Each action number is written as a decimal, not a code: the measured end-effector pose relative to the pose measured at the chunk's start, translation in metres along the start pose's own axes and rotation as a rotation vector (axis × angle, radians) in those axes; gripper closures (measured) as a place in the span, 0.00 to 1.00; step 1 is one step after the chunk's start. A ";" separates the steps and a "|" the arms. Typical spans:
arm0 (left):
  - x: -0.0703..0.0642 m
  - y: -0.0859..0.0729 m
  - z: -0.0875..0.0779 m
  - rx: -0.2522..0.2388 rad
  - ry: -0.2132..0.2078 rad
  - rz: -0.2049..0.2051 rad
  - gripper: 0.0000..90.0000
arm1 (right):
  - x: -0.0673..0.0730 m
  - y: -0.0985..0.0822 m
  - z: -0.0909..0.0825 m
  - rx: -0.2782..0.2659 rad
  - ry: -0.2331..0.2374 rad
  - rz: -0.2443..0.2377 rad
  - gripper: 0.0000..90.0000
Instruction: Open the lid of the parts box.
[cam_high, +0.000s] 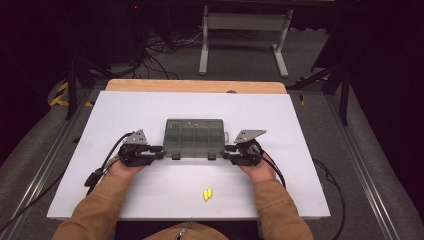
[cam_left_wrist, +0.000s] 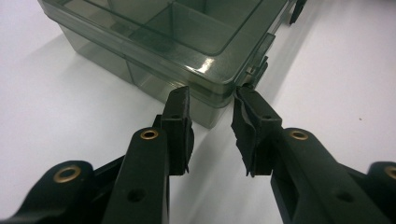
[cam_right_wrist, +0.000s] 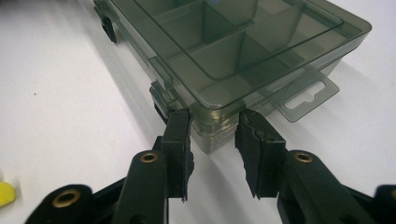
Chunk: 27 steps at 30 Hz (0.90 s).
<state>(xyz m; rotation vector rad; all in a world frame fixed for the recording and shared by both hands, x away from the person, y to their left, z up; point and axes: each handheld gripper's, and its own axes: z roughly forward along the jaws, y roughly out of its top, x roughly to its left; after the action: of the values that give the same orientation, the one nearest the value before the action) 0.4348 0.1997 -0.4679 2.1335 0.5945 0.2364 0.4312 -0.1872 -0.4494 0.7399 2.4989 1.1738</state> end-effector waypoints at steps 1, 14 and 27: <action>-0.001 0.000 -0.001 -0.004 -0.002 -0.004 0.77 | 0.000 0.000 -0.001 -0.007 0.003 0.002 0.74; 0.001 0.003 -0.008 -0.088 -0.007 -0.021 0.90 | 0.001 0.004 -0.010 -0.084 -0.011 0.005 0.85; 0.002 0.005 -0.008 -0.138 0.014 -0.023 0.99 | -0.002 0.005 -0.013 -0.153 -0.029 0.043 0.88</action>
<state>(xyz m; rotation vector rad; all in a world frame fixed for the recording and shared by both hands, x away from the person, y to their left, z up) 0.4347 0.2037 -0.4590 1.9930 0.5931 0.2723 0.4283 -0.1938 -0.4367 0.7671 2.3488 1.3420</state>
